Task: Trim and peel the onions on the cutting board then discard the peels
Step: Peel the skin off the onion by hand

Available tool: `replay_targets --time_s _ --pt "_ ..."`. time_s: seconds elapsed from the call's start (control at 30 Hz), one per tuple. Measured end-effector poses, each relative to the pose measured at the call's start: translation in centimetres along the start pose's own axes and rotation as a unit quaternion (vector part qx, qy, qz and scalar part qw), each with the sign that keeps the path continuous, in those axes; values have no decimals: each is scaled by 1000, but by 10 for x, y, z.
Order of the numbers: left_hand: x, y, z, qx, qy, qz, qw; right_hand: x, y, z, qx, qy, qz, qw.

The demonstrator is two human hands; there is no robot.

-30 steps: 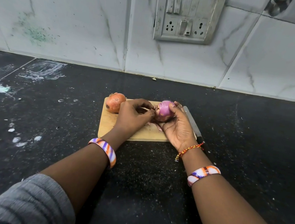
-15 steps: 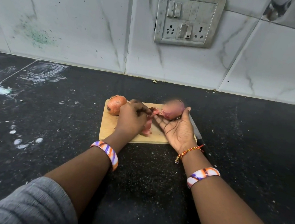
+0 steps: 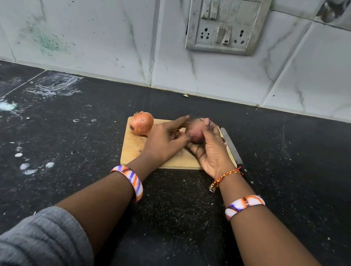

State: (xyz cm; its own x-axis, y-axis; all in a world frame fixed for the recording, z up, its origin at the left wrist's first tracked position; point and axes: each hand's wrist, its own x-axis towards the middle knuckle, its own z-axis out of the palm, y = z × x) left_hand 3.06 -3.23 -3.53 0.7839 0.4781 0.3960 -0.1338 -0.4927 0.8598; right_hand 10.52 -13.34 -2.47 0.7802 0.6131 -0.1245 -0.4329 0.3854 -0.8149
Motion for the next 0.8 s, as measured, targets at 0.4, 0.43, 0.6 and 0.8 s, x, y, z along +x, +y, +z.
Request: replay_targets --time_s 0.4,0.43,0.6,0.8 --pt "2 0 2 -40 23 -54 997 -3 -4 -3 12 -58 18 998" --pt "3 0 2 -38 25 -54 998 -3 -3 -3 7 -56 16 998" --pt "3 1 0 8 20 -26 999 -2 -3 1 -18 -39 0 999" --pt "2 -4 2 114 22 19 993 -3 0 5 -51 -9 -22 998"
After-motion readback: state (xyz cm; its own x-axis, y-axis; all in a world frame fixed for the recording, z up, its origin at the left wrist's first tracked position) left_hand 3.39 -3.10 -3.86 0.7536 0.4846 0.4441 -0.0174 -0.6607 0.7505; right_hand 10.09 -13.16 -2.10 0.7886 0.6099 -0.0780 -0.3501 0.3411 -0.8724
